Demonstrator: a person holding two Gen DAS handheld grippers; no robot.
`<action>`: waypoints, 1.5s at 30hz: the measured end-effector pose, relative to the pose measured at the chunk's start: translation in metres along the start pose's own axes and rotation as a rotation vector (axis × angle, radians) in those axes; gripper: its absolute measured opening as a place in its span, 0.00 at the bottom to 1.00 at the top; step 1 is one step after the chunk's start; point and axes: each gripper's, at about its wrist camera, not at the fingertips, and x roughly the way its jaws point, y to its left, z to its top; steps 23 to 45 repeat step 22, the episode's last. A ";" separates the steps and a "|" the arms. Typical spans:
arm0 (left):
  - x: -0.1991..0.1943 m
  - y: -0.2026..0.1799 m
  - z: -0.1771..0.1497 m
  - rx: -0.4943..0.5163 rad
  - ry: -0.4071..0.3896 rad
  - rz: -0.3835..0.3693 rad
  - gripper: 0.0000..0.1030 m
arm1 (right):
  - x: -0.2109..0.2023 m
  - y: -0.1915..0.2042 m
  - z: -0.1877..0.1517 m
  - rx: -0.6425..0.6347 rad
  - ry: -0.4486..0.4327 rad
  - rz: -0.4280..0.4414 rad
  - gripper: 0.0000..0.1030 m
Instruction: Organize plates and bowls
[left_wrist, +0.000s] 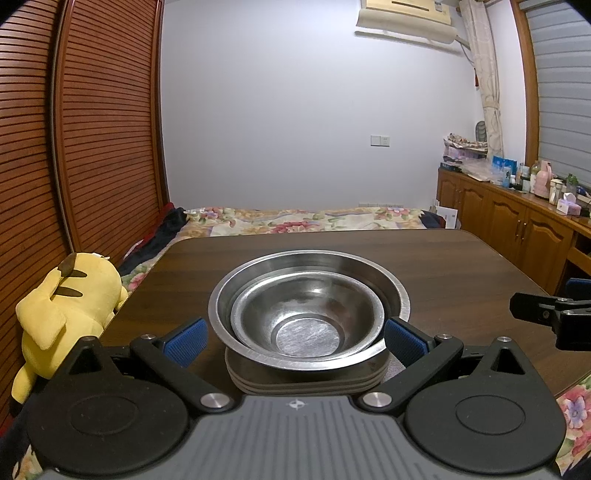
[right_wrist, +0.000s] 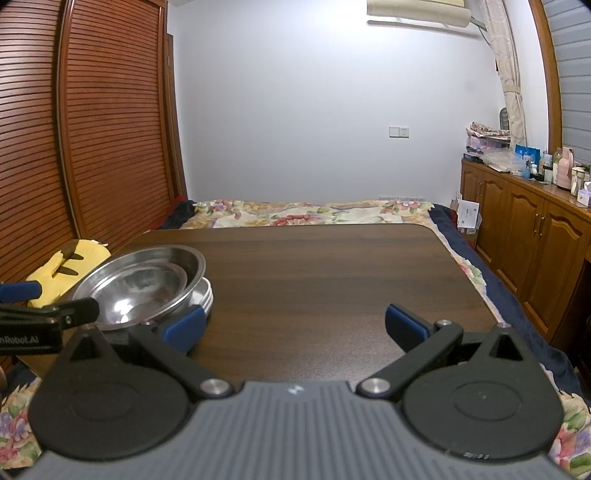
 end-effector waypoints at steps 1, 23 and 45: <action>0.000 0.000 0.000 0.000 0.000 0.000 1.00 | 0.000 0.000 0.000 0.001 0.000 0.000 1.00; 0.000 0.000 0.000 -0.001 -0.001 0.000 1.00 | -0.001 -0.001 0.001 0.002 -0.001 -0.002 1.00; 0.000 0.000 0.000 -0.001 -0.001 0.000 1.00 | -0.001 -0.001 0.001 0.002 -0.001 -0.002 1.00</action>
